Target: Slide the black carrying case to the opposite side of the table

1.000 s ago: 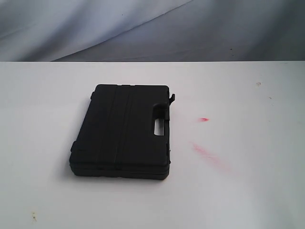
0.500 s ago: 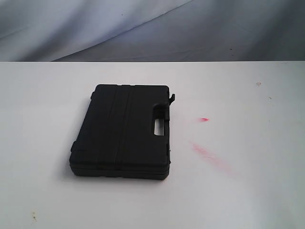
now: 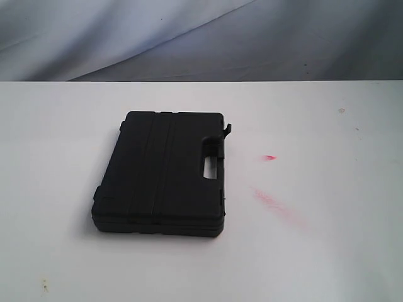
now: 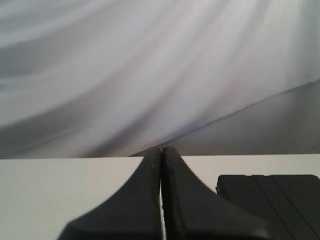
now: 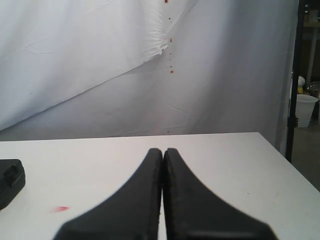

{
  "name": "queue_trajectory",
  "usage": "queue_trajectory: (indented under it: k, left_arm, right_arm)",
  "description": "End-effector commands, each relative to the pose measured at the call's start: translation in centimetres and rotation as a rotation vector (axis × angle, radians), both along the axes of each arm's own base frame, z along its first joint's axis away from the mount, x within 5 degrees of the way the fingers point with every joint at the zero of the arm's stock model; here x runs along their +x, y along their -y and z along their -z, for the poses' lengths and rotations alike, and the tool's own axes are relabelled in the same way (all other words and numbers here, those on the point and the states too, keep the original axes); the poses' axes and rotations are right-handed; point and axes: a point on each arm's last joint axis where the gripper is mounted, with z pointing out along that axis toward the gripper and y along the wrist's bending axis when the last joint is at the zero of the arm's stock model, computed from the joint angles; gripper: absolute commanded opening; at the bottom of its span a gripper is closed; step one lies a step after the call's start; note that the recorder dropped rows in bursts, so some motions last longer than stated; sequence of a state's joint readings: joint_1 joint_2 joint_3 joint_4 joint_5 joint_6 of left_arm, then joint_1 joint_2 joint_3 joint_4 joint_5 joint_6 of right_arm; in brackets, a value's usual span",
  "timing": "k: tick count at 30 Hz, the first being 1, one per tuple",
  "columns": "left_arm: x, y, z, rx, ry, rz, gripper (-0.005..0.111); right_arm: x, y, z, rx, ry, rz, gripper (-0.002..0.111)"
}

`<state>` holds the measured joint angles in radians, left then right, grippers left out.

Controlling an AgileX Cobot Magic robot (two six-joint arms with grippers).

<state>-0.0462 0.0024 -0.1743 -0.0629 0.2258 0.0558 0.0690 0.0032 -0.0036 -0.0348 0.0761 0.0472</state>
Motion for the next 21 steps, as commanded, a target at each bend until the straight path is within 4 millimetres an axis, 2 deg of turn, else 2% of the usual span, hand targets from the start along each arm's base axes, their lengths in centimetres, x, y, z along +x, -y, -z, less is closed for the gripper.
queue_trajectory:
  k: [1,8,15,21]
  left_arm:
    - [0.2,0.0,1.5,0.000,-0.081,0.003,0.000]
    - [0.5,0.1,2.9,-0.006,-0.115,0.004,0.000]
    - [0.9,0.1,5.9,-0.002,-0.204,0.003,0.000]
    - [1.0,0.1,5.8,-0.004,-0.172,0.001,0.000]
  right_arm:
    - [0.0,0.0,0.1,-0.011,0.002,-0.001,0.000]
    - [0.0,0.0,0.1,-0.011,0.002,-0.001,0.000]
    - [0.0,0.0,0.1,-0.011,0.002,-0.001,0.000]
    - [0.0,0.0,0.1,-0.011,0.002,-0.001,0.000]
